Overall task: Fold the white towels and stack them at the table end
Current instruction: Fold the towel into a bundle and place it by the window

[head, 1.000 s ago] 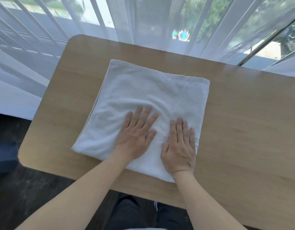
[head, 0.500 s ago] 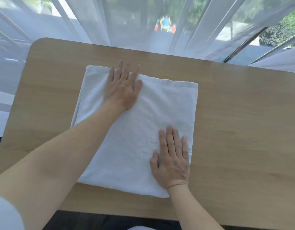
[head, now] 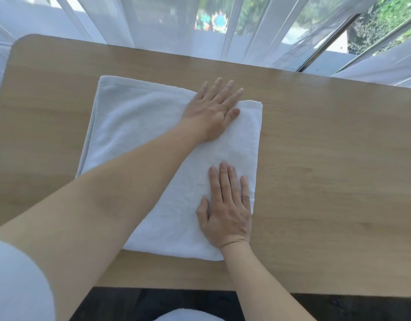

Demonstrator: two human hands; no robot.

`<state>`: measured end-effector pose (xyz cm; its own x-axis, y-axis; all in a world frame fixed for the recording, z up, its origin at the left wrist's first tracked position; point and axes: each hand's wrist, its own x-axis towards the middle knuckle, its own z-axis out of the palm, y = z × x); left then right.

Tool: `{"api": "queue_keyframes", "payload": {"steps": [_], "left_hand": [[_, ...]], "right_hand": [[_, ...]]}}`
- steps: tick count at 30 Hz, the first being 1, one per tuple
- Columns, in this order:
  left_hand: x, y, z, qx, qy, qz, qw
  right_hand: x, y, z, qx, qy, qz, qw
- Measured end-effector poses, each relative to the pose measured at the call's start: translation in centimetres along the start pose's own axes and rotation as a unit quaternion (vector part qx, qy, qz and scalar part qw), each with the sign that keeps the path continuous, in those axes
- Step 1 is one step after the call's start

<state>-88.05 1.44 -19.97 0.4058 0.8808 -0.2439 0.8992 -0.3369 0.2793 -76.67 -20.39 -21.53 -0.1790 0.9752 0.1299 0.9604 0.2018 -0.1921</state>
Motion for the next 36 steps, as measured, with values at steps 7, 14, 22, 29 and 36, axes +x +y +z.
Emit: {"api": "queue_keyframes", "payload": {"steps": [7,14,22,29,36], "left_hand": [[-12.4,1.0,3.2,-0.031,0.071,-0.104,0.992],[-17.5,-5.5,3.9,-0.015,0.087,-0.23,0.969],[-16.0,-11.0,1.7,-0.083,0.112,-0.309,0.941],[-27.2,-0.2,8.0,-0.022,0.084,-0.231,0.969],[-31.4,-2.0,8.0,-0.042,0.038,-0.402,0.914]], "right_hand": [[-0.2,0.2,0.0,0.009,0.018,-0.001,1.0],[-0.1,0.2,0.2,0.007,0.015,-0.004,1.0],[-0.3,0.1,0.3,-0.002,0.001,-0.002,1.0],[0.0,-0.1,0.3,-0.007,-0.002,0.001,1.0],[-0.1,-0.2,-0.2,0.004,-0.025,0.015,1.0]]}}
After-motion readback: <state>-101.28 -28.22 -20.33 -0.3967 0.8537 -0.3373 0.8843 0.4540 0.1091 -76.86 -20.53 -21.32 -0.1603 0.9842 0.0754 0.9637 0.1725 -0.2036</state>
